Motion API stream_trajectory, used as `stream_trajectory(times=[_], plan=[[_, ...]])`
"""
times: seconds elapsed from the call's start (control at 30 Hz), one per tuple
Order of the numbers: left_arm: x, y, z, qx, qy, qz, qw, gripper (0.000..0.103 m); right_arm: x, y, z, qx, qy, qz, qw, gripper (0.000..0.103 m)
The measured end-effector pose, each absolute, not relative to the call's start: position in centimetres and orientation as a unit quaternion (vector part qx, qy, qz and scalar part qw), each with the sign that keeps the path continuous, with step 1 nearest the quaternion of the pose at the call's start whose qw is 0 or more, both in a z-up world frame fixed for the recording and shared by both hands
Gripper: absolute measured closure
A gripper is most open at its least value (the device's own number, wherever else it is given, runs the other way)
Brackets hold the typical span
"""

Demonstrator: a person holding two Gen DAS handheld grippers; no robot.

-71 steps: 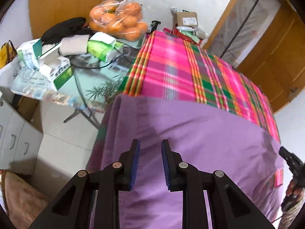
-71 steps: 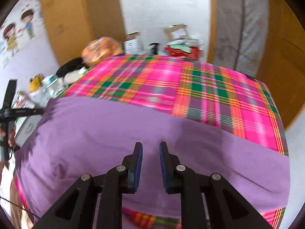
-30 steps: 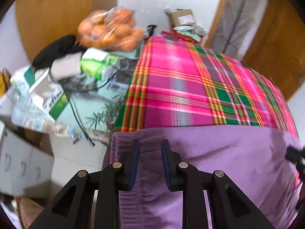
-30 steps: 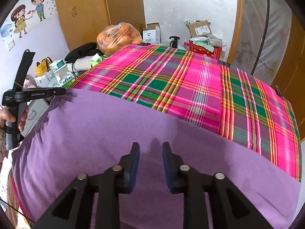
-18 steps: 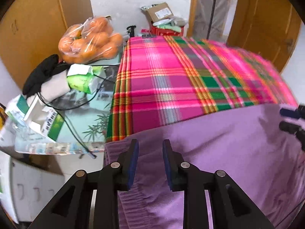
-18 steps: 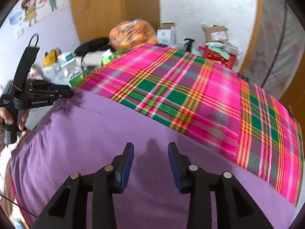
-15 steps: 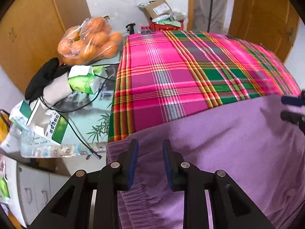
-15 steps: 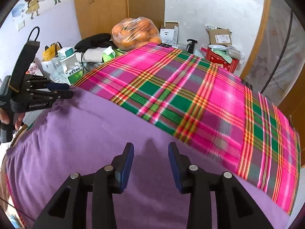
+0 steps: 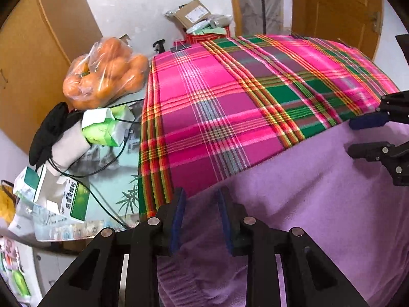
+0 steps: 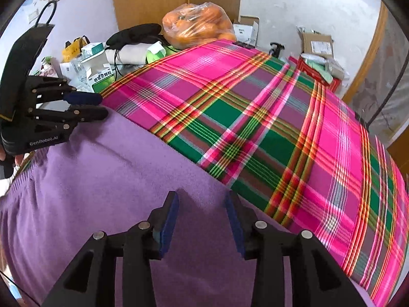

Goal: Fold clothes

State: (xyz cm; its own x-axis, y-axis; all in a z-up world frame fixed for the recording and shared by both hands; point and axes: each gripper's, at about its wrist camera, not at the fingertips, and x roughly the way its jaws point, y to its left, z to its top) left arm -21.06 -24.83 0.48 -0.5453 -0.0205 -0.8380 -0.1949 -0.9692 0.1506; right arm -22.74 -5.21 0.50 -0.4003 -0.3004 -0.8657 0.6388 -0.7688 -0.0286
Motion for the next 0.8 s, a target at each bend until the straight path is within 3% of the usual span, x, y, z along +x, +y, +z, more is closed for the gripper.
stream_trajectory(times=[0.1, 0.2, 0.4, 0.47, 0.6, 0.8], plan=[[-21.1, -25.1, 0.4, -0.471, 0.115, 0.873, 0.058, 0.072, -23.0, -5.3, 0.4, 0.462, 0.182, -0.817, 0.292, 0.062], [-20.9, -25.4, 0.3, -0.464, 0.121, 0.875, 0.059, 0.061, -23.3, -5.2, 0.4, 0.459, 0.176, -0.819, 0.295, 0.061], [-20.1, -25.5, 0.4, -0.457, 0.156, 0.871, 0.087, 0.056, -23.2, -4.9, 0.4, 0.453, 0.172, -0.82, 0.303, 0.061], [-20.1, -25.2, 0.4, -0.446, 0.181, 0.873, 0.081, 0.046, -23.1, -4.9, 0.4, 0.451, 0.172, -0.821, 0.306, 0.061], [-19.8, -24.7, 0.3, -0.427, 0.211, 0.876, 0.076, 0.044, -23.0, -4.9, 0.3, 0.448, 0.172, -0.822, 0.306, 0.061], [-19.9, -25.7, 0.4, -0.449, 0.146, 0.874, 0.11, 0.047, -22.8, -4.9, 0.3, 0.448, 0.176, -0.821, 0.308, 0.06]])
